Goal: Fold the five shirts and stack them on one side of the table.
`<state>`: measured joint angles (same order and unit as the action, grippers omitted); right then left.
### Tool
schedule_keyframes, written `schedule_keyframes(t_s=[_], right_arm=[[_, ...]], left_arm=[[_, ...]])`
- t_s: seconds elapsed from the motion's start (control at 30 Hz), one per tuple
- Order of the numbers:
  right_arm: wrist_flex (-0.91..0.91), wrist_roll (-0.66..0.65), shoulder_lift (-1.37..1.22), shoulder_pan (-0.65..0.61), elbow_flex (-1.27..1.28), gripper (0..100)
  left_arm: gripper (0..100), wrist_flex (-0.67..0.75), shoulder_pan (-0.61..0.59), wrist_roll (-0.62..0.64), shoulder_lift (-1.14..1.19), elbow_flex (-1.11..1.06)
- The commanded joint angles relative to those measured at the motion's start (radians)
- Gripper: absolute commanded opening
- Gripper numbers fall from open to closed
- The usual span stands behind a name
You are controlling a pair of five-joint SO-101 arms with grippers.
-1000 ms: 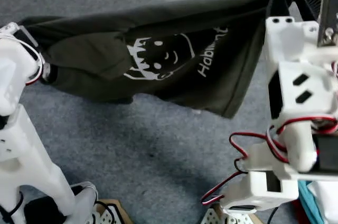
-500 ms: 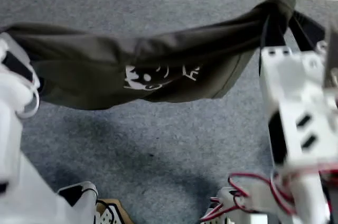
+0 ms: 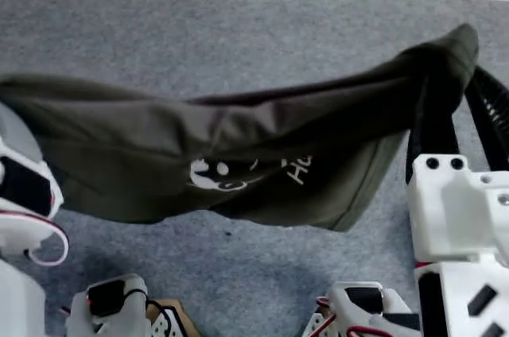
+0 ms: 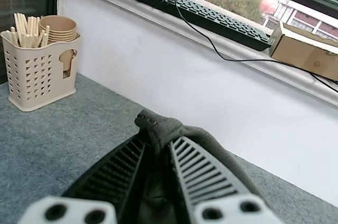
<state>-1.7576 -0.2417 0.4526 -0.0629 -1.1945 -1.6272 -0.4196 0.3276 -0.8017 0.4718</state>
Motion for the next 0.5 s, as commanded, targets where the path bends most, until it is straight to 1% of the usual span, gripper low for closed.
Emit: schedule_keyframes(t_s=[0.0,0.13,0.27,0.37,0.47], right_arm=[[-0.004,0.009,0.013,-0.005,0.196,0.6],[0.008,0.009,0.012,-0.008,0.361,0.6],[0.101,0.009,-0.005,-0.008,0.515,0.6],[0.216,0.009,-0.033,-0.01,0.674,0.6],[0.397,0.009,-0.064,-0.012,0.862,0.6]], left_arm=[[1,0.014,0.005,0.002,0.077,-0.096],[1,0.1,0.002,0.002,0.136,-0.24],[1,0.244,0.005,0.002,0.173,-0.404],[1,0.399,0.002,0.002,0.193,-0.553],[1,0.583,0.002,0.002,0.217,-0.702]])
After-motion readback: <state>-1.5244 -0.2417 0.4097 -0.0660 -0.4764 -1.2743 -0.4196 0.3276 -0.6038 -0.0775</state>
